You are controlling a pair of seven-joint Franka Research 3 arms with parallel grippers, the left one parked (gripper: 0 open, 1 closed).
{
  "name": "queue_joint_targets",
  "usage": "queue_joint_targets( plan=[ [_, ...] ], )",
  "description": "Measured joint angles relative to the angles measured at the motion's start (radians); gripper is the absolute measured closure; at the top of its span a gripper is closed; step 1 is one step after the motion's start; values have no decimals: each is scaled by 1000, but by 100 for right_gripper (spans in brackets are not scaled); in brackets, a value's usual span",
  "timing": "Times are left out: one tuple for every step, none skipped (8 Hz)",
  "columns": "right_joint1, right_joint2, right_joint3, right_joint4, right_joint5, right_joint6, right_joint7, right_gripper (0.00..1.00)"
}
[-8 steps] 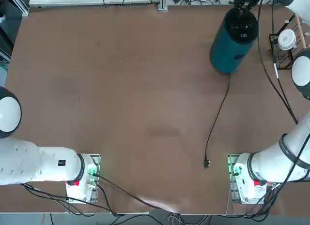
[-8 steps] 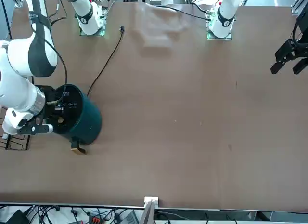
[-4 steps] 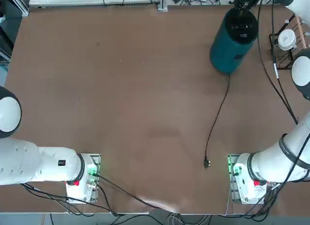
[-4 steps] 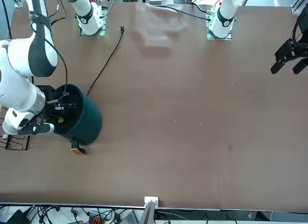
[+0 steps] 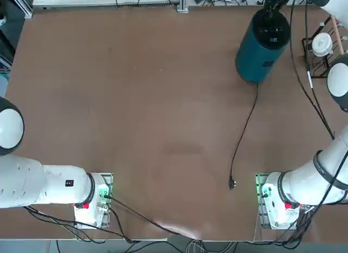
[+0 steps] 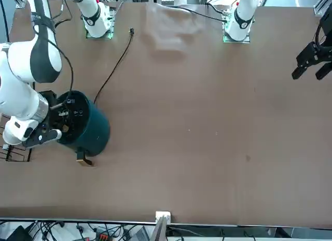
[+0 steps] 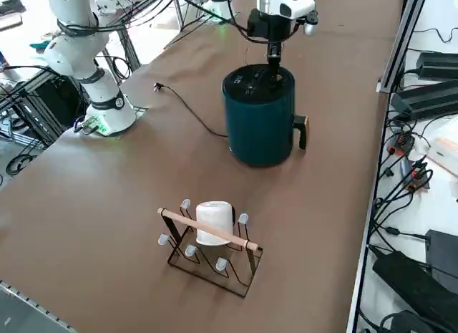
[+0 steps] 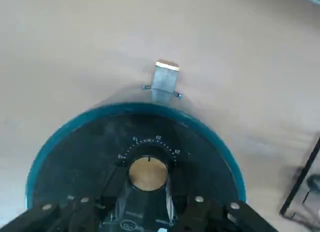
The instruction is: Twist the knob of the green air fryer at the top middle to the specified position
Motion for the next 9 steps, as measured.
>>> queue_joint_targets(
  plan=[
    [2, 0, 1, 0, -13, 0, -59, 56],
    [7, 0, 4, 0, -36, 1, -113, 56],
    [17, 1, 5, 0, -61, 3, -173, 56],
    [22, 2, 5, 0, -75, 8, -234, 56],
    [22, 3, 4, 0, -77, 16, -295, 56],
    [22, 4, 4, 0, -77, 26, -348, 56],
    [22, 5, 3, 0, -77, 32, -399, 56],
    [22, 5, 3, 0, -74, 34, -443, 56],
    [22, 5, 1, 0, -68, 34, -488, 56]
  ],
)
